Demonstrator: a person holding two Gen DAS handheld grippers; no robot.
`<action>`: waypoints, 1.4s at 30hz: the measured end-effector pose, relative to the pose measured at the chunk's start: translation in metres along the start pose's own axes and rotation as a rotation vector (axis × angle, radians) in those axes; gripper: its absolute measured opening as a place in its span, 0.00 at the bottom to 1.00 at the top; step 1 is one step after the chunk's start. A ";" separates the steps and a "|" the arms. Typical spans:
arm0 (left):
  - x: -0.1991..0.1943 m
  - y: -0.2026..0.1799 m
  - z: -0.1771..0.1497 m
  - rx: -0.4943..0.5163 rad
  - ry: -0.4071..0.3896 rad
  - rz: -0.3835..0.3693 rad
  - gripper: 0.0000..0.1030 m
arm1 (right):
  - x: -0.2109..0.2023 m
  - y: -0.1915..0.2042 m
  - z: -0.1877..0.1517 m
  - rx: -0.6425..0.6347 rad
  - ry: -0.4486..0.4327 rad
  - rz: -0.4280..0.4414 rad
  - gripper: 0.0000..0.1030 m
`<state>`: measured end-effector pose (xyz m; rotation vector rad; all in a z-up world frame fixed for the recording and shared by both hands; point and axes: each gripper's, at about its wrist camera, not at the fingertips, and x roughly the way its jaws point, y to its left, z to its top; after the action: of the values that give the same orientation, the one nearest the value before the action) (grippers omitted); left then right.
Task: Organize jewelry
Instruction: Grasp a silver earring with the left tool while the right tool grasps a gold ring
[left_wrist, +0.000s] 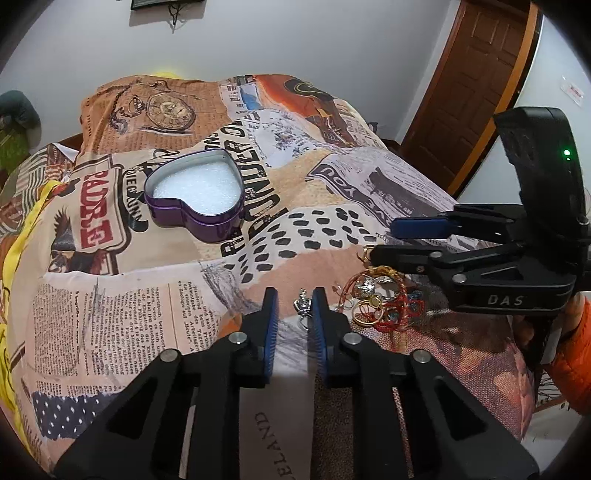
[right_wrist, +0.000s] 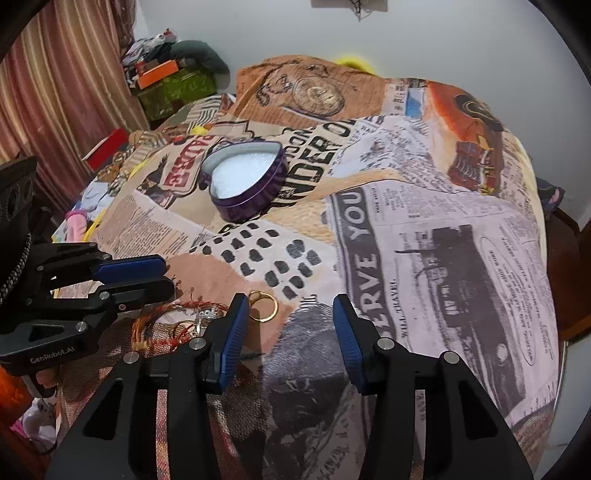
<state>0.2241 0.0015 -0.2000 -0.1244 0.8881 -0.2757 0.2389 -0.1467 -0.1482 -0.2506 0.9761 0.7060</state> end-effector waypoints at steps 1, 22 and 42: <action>0.001 -0.001 0.000 0.007 0.001 0.000 0.12 | 0.002 0.001 0.000 -0.006 0.005 0.001 0.41; -0.017 -0.011 0.011 0.038 -0.059 0.003 0.08 | 0.007 -0.003 0.002 0.008 0.009 0.032 0.05; -0.057 0.004 0.029 0.012 -0.162 0.034 0.08 | -0.002 0.007 0.010 -0.010 -0.004 -0.032 0.30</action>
<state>0.2132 0.0217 -0.1401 -0.1185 0.7271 -0.2362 0.2403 -0.1374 -0.1408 -0.2731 0.9629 0.6821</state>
